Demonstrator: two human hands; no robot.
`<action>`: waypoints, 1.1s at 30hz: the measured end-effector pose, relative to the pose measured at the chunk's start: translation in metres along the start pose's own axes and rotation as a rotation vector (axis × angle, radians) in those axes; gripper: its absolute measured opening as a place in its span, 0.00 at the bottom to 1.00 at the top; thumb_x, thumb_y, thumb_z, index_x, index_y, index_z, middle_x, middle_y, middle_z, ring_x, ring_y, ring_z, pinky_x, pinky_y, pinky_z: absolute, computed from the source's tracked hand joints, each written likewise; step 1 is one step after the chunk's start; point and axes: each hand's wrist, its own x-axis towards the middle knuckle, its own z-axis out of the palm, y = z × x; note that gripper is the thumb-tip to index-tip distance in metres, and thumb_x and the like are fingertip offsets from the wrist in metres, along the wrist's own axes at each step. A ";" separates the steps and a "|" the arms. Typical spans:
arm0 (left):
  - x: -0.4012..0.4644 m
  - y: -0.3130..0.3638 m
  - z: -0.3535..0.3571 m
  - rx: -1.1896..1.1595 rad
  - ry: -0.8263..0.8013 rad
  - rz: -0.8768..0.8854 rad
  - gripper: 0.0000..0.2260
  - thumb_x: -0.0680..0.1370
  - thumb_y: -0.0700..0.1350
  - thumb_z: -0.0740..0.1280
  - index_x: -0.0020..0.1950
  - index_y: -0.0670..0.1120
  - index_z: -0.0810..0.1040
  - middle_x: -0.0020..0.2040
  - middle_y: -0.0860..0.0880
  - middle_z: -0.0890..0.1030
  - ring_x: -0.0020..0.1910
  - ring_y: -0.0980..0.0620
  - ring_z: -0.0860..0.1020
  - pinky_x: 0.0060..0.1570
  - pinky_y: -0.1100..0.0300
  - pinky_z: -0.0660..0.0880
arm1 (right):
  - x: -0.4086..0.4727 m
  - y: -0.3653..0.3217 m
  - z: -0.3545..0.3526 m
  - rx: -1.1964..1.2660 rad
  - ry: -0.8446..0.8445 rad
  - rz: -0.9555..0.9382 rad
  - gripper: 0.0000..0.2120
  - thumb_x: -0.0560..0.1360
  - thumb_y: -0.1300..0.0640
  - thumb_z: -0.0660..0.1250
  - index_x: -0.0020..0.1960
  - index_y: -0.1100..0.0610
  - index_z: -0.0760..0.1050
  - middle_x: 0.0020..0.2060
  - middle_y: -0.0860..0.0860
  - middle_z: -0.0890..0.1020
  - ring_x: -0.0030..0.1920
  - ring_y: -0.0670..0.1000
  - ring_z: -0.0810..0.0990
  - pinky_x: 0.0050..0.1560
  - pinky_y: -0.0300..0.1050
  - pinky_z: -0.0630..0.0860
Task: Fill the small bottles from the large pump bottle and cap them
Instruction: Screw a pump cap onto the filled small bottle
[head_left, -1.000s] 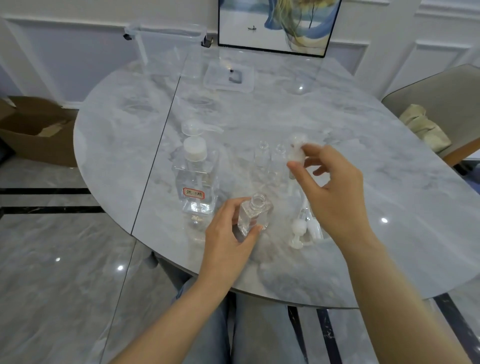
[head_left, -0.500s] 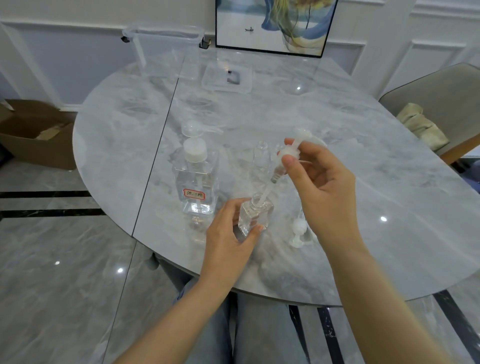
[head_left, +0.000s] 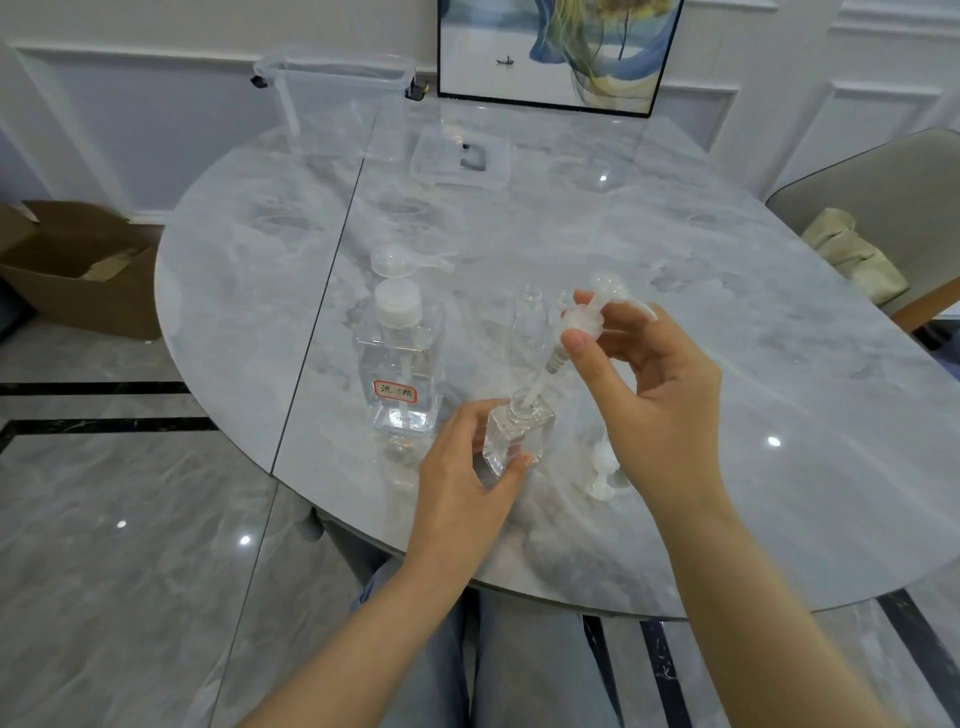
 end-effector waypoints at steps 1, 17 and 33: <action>0.000 0.000 0.000 -0.007 -0.001 -0.005 0.18 0.76 0.41 0.76 0.61 0.56 0.77 0.56 0.57 0.82 0.57 0.53 0.82 0.59 0.52 0.79 | -0.001 0.002 0.001 -0.018 -0.017 -0.001 0.12 0.76 0.58 0.75 0.58 0.58 0.81 0.52 0.50 0.86 0.51 0.54 0.85 0.57 0.53 0.81; 0.000 -0.003 0.000 0.002 -0.001 -0.005 0.18 0.75 0.43 0.76 0.61 0.56 0.76 0.54 0.55 0.82 0.56 0.50 0.81 0.58 0.51 0.79 | -0.013 0.016 -0.001 -0.153 -0.253 0.084 0.11 0.77 0.56 0.74 0.60 0.54 0.83 0.55 0.44 0.86 0.55 0.50 0.84 0.60 0.49 0.79; 0.002 -0.005 0.000 0.008 -0.005 0.028 0.18 0.75 0.41 0.75 0.62 0.54 0.76 0.57 0.56 0.82 0.58 0.50 0.81 0.58 0.48 0.79 | -0.014 0.022 0.004 -0.323 -0.310 0.272 0.14 0.68 0.41 0.78 0.49 0.44 0.79 0.50 0.39 0.84 0.58 0.43 0.79 0.62 0.42 0.75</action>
